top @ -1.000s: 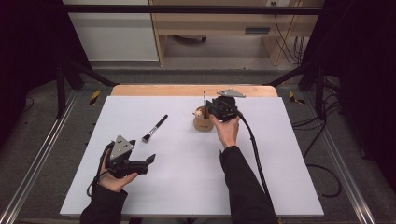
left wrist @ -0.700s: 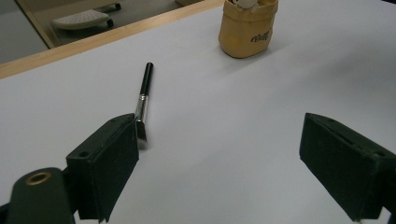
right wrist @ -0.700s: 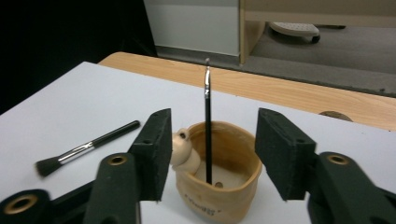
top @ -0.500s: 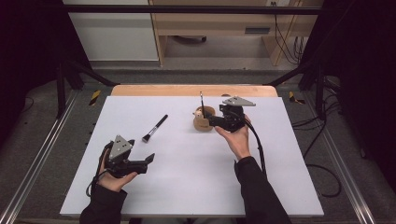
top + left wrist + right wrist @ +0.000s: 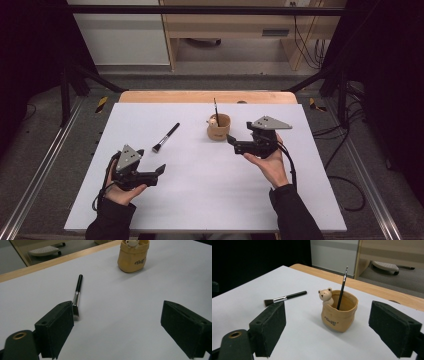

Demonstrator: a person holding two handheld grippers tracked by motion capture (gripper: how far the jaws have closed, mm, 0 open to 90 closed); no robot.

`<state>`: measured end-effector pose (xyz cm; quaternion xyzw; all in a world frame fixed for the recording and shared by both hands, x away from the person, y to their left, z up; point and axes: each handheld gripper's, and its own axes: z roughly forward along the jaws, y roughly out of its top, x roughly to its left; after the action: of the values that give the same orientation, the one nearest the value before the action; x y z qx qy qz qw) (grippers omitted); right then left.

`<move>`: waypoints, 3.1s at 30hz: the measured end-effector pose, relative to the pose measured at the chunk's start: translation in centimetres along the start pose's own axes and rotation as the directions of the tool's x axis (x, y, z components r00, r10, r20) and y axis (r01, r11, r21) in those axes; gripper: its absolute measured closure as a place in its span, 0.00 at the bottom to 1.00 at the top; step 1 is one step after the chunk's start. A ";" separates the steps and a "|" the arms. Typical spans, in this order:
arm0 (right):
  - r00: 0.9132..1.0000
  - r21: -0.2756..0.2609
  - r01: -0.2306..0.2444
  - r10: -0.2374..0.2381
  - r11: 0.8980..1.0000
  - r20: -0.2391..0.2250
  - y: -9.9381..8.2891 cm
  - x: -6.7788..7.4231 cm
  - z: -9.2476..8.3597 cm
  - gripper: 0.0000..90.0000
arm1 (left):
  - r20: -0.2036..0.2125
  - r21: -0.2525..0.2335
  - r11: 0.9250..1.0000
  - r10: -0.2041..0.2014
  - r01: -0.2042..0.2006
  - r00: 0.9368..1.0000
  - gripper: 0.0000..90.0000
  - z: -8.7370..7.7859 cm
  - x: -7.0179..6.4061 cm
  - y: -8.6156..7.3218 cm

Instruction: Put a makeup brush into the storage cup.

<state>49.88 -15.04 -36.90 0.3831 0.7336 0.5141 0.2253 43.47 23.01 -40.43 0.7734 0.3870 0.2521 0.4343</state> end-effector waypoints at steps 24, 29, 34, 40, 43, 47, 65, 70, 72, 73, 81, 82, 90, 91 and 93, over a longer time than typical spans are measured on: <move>1.000 -0.016 -0.021 0.020 1.000 -0.004 -5.1 -1.1 -5.9 0.09 | 0.007 0.007 1.000 -0.012 0.012 1.000 0.11 0.3 0.0 -0.2; 0.999 -0.014 -0.030 0.030 0.999 0.014 -5.9 -1.7 -6.7 0.09 | 0.008 0.001 1.000 -0.013 0.013 1.000 0.11 0.3 0.1 -0.1; 0.999 -0.011 -0.040 0.040 0.999 0.035 -6.5 -2.1 -7.3 0.08 | 0.012 0.007 1.000 -0.009 0.009 1.000 0.11 0.4 0.1 -0.1; 0.998 -0.008 -0.042 0.042 0.999 0.044 -6.6 -2.3 -7.5 0.08 | 0.018 0.014 1.000 -0.009 0.009 1.000 0.11 0.6 -0.2 0.0; 0.998 -0.015 -0.047 0.048 0.999 0.044 -6.5 -2.3 -7.6 0.08 | 0.020 0.014 1.000 -0.006 0.006 1.000 0.12 0.7 -0.2 0.2; 0.998 -0.021 -0.049 0.050 0.999 0.048 -6.4 -2.3 -7.8 0.08 | 0.024 0.016 1.000 -0.004 0.003 1.000 0.12 0.8 0.0 0.5; 0.997 -0.012 -0.044 0.044 0.999 0.061 -6.3 -1.9 -7.8 0.08 | -0.019 0.054 0.999 0.005 -0.004 1.000 0.12 1.1 2.2 2.5; 0.997 -0.011 -0.041 0.041 0.999 0.060 -6.3 -1.9 -7.7 0.08 | -0.031 0.090 0.996 0.018 -0.015 0.999 0.12 2.0 2.5 3.3; 0.997 -0.011 -0.043 0.043 0.999 0.059 -6.2 -1.9 -7.8 0.08 | -0.034 0.102 0.994 0.026 -0.022 0.999 0.12 2.4 2.6 3.6; 0.997 -0.013 -0.041 0.042 0.999 0.059 -6.2 -1.9 -7.8 0.08 | -0.037 0.114 0.993 0.032 -0.027 0.999 0.12 2.6 2.7 3.8; 0.997 -0.014 -0.043 0.043 0.999 0.058 -6.2 -1.8 -7.8 0.09 | -0.046 0.165 0.985 0.059 -0.050 0.997 0.13 4.2 3.2 5.3; 0.997 -0.015 -0.043 0.044 0.999 0.056 -6.2 -1.8 -7.8 0.09 | -0.046 0.170 0.984 0.063 -0.054 0.997 0.13 4.3 3.3 5.5; 0.998 -0.019 -0.038 0.039 0.999 0.055 -6.1 -1.7 -7.9 0.08 | -0.047 0.215 0.974 0.077 -0.065 0.996 0.14 6.0 3.6 6.5; 0.998 -0.021 -0.038 0.039 0.999 0.054 -6.1 -1.8 -7.9 0.08 | -0.045 0.221 0.973 0.081 -0.069 0.996 0.14 6.2 3.6 6.6; 0.998 -0.022 -0.037 0.039 0.999 0.053 -6.1 -1.7 -7.9 0.08 | -0.045 0.231 0.970 0.084 -0.071 0.995 0.14 6.6 3.7 6.7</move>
<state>43.21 -22.10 -39.73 0.4083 0.7144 0.5154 0.2392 52.91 20.70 -37.66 0.8256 0.3948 0.2435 0.3213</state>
